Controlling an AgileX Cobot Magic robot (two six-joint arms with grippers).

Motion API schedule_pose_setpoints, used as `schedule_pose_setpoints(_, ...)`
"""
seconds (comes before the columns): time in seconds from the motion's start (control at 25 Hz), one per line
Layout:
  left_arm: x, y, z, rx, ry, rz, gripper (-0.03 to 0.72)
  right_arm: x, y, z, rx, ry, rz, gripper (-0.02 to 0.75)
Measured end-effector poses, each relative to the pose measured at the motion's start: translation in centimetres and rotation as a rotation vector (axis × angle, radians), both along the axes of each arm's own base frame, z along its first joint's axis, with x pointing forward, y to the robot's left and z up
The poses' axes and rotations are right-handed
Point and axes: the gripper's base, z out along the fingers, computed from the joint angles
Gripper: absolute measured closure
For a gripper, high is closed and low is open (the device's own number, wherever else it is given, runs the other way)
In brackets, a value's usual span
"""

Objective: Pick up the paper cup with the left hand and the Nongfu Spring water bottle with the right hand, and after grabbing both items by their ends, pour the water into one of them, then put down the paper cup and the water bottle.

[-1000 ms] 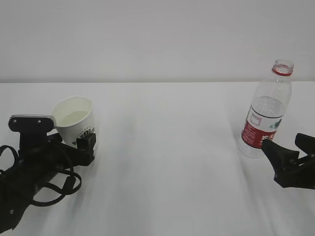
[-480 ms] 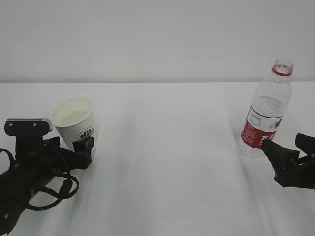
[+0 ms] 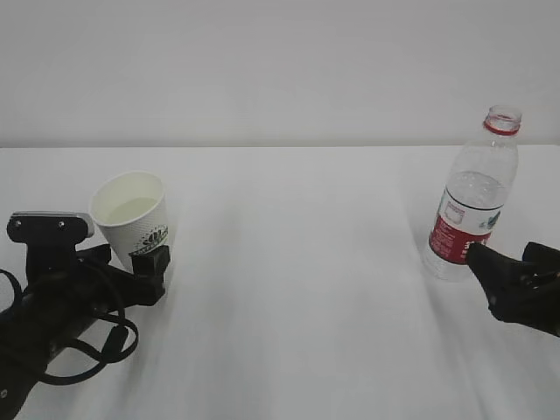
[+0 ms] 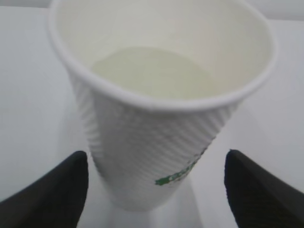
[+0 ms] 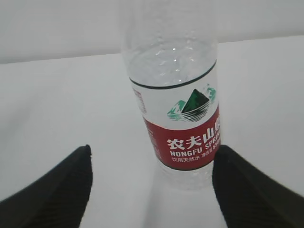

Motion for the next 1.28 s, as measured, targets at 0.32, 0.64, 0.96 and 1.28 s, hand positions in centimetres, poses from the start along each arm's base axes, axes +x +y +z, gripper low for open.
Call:
schedule_pose_setpoints(0.32, -1.1, 0.7, 0.3, 0.009, 0.017, 0.000, 0.061, 0.0, 0.0, 0.0, 0.018, 0.005, -0.006, 0.145)
schedule_pose_setpoints(0.64, -1.5, 0.5, 0.4, 0.011, 0.018, -0.037, 0.093, 0.0, 0.1, 0.0, -0.097, -0.026, 0.046, 0.145)
schedule_pose_setpoints(0.96, -1.4, 0.1, 1.3, -0.004, -0.012, -0.078, 0.101, 0.0, -0.2, 0.0, -0.146, -0.037, 0.025, 0.145)
schedule_pose_setpoints(1.28, -1.3, 0.0, 3.3, -0.041, -0.077, -0.082, 0.151, 0.1, -0.2, 0.0, -0.146, -0.038, 0.023, 0.145)
